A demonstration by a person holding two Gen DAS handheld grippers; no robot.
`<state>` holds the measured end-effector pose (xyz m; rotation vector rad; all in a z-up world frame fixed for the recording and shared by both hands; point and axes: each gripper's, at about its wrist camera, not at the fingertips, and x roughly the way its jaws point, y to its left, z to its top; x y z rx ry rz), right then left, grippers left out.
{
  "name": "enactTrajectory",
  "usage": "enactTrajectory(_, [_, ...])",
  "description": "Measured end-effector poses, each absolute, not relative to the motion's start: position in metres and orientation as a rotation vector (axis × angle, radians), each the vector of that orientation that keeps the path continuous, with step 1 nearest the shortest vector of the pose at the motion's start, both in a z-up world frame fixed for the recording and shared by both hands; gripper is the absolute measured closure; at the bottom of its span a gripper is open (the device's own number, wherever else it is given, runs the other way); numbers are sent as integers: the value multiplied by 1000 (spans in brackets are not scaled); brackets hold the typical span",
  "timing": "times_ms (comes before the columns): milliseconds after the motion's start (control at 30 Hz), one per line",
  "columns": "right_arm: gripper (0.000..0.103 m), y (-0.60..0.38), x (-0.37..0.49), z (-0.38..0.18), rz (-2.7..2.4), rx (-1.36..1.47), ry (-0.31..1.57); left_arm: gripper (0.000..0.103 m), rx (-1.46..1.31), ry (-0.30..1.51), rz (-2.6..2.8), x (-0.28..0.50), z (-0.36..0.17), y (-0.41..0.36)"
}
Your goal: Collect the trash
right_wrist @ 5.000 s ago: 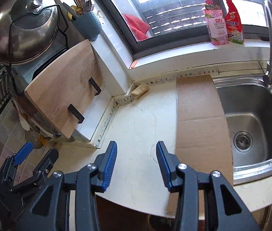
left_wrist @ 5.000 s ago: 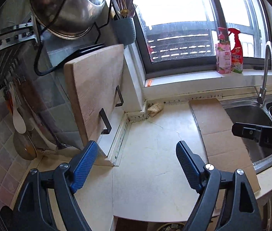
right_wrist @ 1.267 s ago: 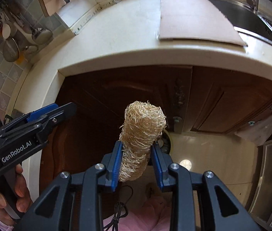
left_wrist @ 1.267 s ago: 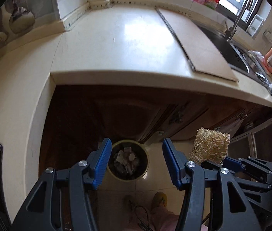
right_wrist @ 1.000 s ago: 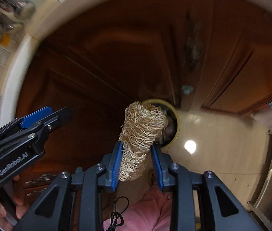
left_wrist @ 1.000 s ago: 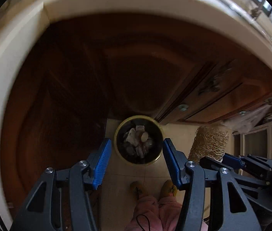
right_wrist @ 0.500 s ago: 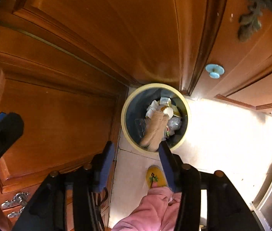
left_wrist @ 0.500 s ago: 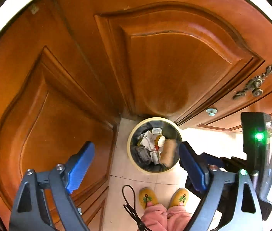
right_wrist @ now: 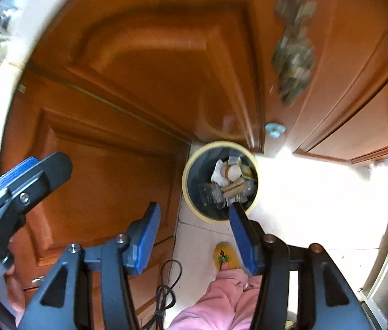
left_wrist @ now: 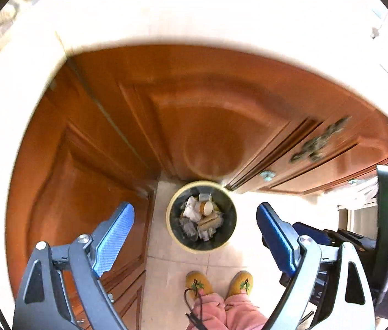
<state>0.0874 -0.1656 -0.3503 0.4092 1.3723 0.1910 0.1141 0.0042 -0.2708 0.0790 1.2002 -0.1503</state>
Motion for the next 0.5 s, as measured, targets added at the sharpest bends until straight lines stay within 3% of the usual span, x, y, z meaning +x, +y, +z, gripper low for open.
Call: enactTrajectory(500, [50, -216, 69, -156, 114, 437, 1059, 13, 86, 894, -162, 94, -90, -17])
